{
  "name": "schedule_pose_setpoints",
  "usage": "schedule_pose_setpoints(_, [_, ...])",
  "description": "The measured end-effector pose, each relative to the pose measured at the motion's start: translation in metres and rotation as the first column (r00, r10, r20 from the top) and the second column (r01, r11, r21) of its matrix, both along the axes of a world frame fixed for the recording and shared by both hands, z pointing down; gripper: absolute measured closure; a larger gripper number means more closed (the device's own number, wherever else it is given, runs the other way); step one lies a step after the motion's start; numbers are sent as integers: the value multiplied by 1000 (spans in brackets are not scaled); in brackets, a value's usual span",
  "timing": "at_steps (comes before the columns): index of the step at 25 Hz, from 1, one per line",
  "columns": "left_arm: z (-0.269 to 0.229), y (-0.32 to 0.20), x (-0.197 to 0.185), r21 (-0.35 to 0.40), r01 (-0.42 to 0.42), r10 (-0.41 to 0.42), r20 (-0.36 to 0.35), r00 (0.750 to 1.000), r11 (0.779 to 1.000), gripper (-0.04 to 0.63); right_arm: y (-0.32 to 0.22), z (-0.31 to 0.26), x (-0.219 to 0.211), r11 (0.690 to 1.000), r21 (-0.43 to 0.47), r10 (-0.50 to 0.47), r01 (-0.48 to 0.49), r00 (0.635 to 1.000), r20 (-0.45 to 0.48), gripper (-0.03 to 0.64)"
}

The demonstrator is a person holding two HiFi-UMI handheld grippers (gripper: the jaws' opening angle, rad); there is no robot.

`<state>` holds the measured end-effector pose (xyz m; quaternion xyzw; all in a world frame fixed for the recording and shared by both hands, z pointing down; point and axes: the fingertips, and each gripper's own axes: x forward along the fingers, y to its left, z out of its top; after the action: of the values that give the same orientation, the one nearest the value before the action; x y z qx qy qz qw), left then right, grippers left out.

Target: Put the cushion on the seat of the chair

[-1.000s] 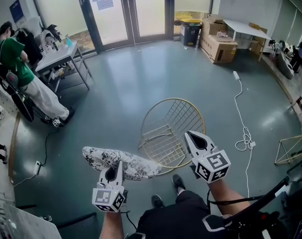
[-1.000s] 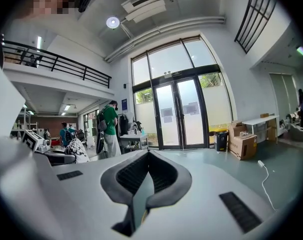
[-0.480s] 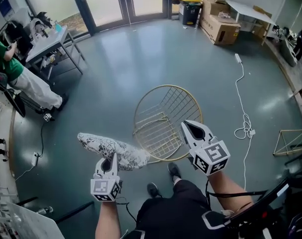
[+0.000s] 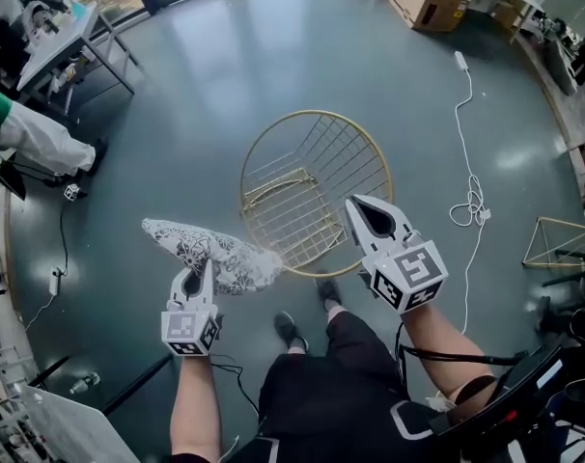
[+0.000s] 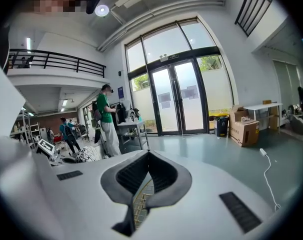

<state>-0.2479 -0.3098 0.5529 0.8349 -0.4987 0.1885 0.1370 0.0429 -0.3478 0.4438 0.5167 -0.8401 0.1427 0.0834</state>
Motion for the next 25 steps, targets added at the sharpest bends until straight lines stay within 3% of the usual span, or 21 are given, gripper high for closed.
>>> schedule_pose_setpoints(7, [68, -15, 4, -104, -46, 55, 93, 994, 994, 575, -8, 35, 3, 998, -54, -18, 17, 1000, -9, 609])
schedule_pose_setpoints(15, [128, -45, 30, -190, -74, 98, 117, 988, 979, 575, -23, 81, 16, 994, -105, -7, 6, 1000, -10, 609])
schedule_pose_setpoints(20, [156, -54, 56, -230, -164, 196, 126, 972, 959, 575, -25, 99, 28, 990, -139, 10, -11, 1000, -8, 609])
schedule_pose_setpoints(25, [176, -76, 86, -240, -203, 234, 113, 966, 950, 575, -30, 120, 42, 986, -165, 28, -29, 1000, -10, 609])
